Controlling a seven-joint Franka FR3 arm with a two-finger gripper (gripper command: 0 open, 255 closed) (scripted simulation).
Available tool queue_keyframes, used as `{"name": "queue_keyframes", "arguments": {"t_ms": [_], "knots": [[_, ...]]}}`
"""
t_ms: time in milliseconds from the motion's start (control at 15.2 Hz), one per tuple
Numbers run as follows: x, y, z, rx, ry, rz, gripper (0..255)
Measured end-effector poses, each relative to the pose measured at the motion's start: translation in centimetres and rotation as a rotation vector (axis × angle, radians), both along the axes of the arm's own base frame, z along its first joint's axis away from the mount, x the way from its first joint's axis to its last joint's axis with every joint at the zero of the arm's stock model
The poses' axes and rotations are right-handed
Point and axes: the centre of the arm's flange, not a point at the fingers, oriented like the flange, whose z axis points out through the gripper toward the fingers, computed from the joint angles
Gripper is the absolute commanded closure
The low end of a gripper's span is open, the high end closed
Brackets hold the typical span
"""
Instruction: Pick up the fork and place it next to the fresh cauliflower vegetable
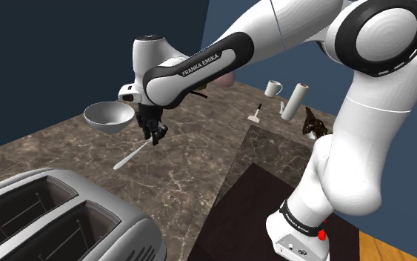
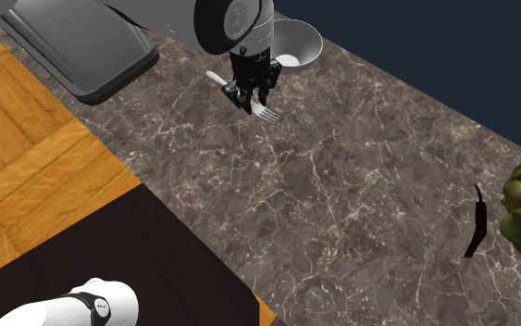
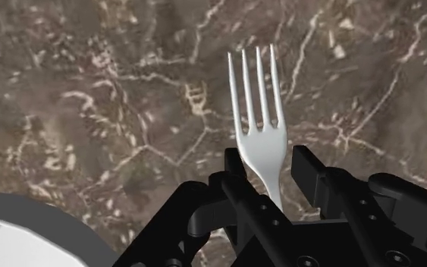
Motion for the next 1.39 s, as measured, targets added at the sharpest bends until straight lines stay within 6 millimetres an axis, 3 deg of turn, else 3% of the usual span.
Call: {"name": "queue_keyframes", "arguments": {"t_ms": [330, 1386], "knots": [[0.2, -0.1, 0.7, 0.001, -0.004, -0.002, 255], [0.1, -0.2, 9.1, 0.002, -0.004, -0.002, 255]]}}
